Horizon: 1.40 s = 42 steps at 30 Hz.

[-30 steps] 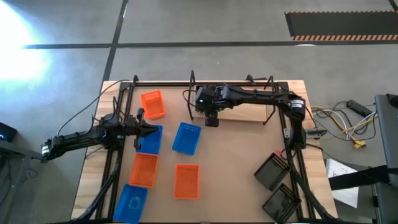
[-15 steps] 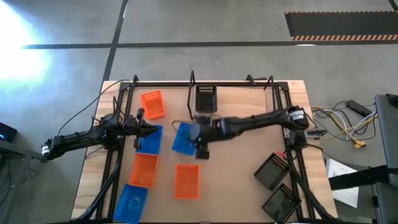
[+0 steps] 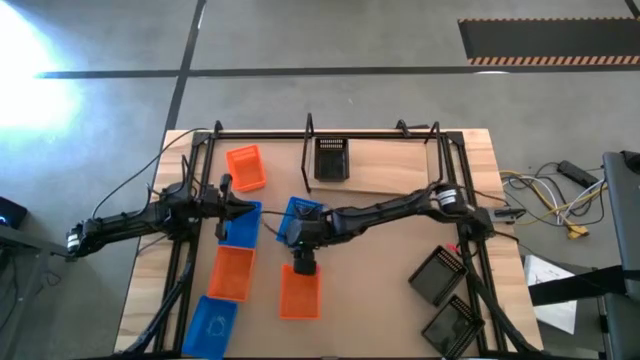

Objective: Stack baskets on shelf by color
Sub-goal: Put the top right blue basket on the shelf

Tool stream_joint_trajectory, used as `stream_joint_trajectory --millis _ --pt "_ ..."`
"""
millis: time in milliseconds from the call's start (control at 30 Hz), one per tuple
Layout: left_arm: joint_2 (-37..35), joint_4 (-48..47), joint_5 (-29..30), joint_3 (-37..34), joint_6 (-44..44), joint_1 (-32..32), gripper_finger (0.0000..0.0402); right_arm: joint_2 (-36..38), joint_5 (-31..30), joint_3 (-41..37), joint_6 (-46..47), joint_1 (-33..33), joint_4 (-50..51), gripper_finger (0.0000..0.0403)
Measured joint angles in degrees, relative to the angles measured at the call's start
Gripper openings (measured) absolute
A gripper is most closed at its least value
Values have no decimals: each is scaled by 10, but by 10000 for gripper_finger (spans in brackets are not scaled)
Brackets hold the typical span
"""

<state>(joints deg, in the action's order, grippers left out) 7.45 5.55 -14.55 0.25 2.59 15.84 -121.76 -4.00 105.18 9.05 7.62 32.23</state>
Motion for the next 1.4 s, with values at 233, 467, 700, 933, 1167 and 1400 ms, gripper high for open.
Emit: stream_joint_trajectory --millis 233,467,700,933,1167,1400 --pt "0 0 0 0 0 0 0 -83 -46 125 -14 -1 142 131" --pt "0 0 0 0 0 0 0 -108 -52 169 -68 -2 185 21" --pt "-1 0 0 0 0 0 0 -33 -45 144 -105 9 260 9" --pt "-1 0 0 0 0 0 0 111 53 -19 -92 30 287 9" --pt "0 0 0 0 0 0 0 289 -31 -237 -29 21 286 9" --pt "0 0 0 0 0 0 0 405 -152 -370 -112 -40 238 9"
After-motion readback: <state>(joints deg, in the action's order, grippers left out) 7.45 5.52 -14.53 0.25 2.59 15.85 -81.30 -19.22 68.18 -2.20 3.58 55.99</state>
